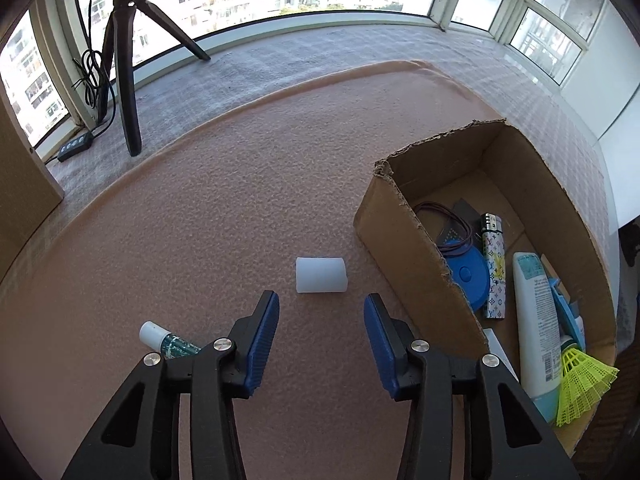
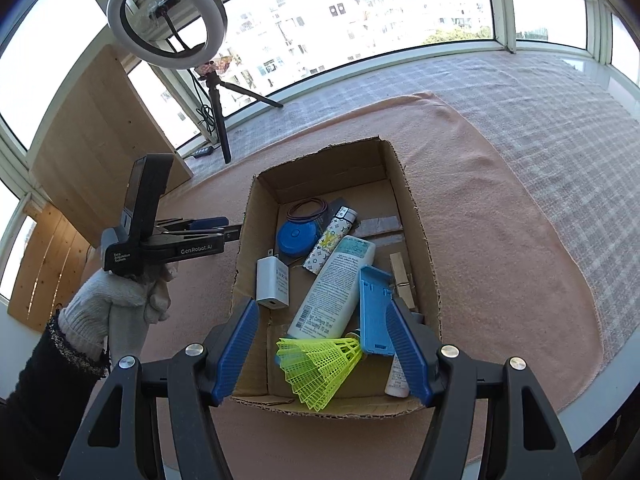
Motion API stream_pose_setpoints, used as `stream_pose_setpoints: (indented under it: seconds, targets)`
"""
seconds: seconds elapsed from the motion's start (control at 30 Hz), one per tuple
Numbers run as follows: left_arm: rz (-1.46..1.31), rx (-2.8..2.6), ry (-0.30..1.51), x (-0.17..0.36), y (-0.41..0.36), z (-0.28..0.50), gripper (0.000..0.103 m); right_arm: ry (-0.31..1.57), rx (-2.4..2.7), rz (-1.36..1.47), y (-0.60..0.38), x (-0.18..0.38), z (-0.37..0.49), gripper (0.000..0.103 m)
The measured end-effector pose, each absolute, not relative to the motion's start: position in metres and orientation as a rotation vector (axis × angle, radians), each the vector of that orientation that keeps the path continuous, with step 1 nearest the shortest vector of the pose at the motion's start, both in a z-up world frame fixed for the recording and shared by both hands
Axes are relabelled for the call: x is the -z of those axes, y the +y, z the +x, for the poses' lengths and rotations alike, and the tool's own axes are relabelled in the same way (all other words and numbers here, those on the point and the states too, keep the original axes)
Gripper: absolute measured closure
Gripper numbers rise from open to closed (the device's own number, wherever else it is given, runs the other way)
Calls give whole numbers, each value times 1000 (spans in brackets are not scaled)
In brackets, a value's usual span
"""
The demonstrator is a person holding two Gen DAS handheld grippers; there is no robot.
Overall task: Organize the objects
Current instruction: 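Withdraw the left tool from the box toward the white cap on the table, then close the left tool on the white cap and lift it, then lower the right tool to the green-labelled stick and close on it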
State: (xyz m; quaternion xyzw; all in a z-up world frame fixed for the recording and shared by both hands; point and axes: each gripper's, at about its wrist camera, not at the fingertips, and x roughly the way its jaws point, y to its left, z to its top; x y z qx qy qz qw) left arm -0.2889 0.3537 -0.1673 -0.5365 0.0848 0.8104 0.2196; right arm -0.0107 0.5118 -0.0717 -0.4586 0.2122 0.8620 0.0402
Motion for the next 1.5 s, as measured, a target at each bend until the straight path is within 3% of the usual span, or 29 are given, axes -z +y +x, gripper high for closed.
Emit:
stream_pose_setpoints:
  seconds: [0.2,0.37,0.6,0.73,1.1,1.5]
  targets:
    - [-1491,-2232,239,176,356,-297,60,654,-2623,-1410,518,75,-10,41]
    - [-1492,-2240,252,180,360,-301,72,651,-2618,-1422,518,78,-12,41]
    - [-1491,-2250,239,182,359,-304,77,632,-2622,-1438,513,78,-16,41]
    - [-1492,-2269,230,182,357,-306,92,633,-2620,-1452,511,80,-20,41]
    - [-1474,-2291,198,178,348,-308,92,629,-2627,-1482,503,84,-29,41]
    - [-1455,-2392,159,152,296,-301,92,477,-2780,-1527,463,71,-87,41]
